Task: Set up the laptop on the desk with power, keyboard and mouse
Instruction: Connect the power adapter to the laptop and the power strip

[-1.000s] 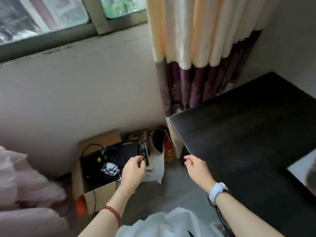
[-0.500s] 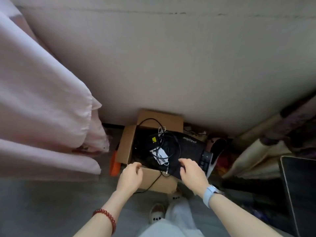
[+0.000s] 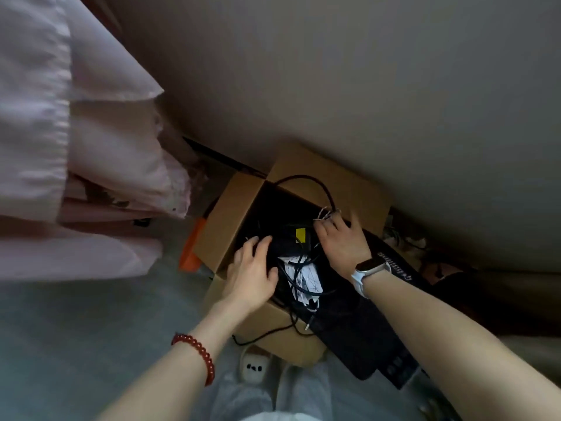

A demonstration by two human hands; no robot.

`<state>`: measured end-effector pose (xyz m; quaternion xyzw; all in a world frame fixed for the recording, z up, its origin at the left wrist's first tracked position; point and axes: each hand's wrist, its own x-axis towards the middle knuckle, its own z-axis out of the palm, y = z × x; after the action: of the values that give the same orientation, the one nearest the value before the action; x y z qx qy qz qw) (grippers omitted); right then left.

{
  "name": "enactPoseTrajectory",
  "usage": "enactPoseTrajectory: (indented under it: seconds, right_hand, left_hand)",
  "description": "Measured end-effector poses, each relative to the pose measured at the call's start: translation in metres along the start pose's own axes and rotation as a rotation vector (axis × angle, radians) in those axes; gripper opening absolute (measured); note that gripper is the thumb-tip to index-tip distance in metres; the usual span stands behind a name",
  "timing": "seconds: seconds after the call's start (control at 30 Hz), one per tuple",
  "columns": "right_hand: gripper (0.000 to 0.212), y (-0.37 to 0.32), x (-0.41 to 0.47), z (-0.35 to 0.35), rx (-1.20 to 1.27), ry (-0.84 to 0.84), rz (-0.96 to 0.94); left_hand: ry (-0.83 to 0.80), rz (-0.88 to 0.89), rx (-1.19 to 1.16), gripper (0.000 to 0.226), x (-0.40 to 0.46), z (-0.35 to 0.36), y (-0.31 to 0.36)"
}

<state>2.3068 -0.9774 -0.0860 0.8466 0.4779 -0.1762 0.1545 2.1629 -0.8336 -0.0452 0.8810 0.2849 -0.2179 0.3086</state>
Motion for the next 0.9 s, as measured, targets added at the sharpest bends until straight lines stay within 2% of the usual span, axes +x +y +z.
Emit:
enactPoseTrajectory:
  seconds: [0.1,0.27,0.37,0.47,0.53,0.63,0.73,0.9]
  right_hand:
    - [0.047,0.008,0.003,-0.008,-0.066,0.029,-0.181]
    - [0.011,0.005,-0.013,-0.056,-0.034,0.264,-0.384]
    - [0.004,-0.01,-0.026,-0.094,0.063,0.292,-0.449]
    - [0.008,-0.019,-0.038,-0.136,0.276,0.281,-0.399]
    - [0.016,-0.025,-0.064,-0.181,0.326,0.289,-0.292]
    - [0.019,-0.024,-0.086,-0.2,0.438,0.332,-0.216]
    - [0.023,-0.031,-0.124,-0.225,0.532,0.399,-0.163]
    - [0.018,-0.039,-0.198,-0.276,0.711,0.635,0.005]
  left_hand:
    - [-0.026,-0.004,-0.008,0.069,-0.005,0.001,0.001]
    - [0.025,0.026,-0.076,0.087,-0.016,-0.016,0.01]
    - [0.064,0.066,-0.128,0.098,-0.032,-0.031,0.011]
    - [0.156,0.073,-0.199,0.101,-0.052,-0.052,0.012]
    - [0.281,0.13,-0.307,0.098,-0.08,-0.082,0.014]
    - [0.374,0.187,-0.386,0.092,-0.092,-0.094,0.019]
    - [0.386,0.262,-0.422,0.084,-0.11,-0.119,0.037]
    - [0.339,0.449,-0.466,0.078,-0.155,-0.163,0.069]
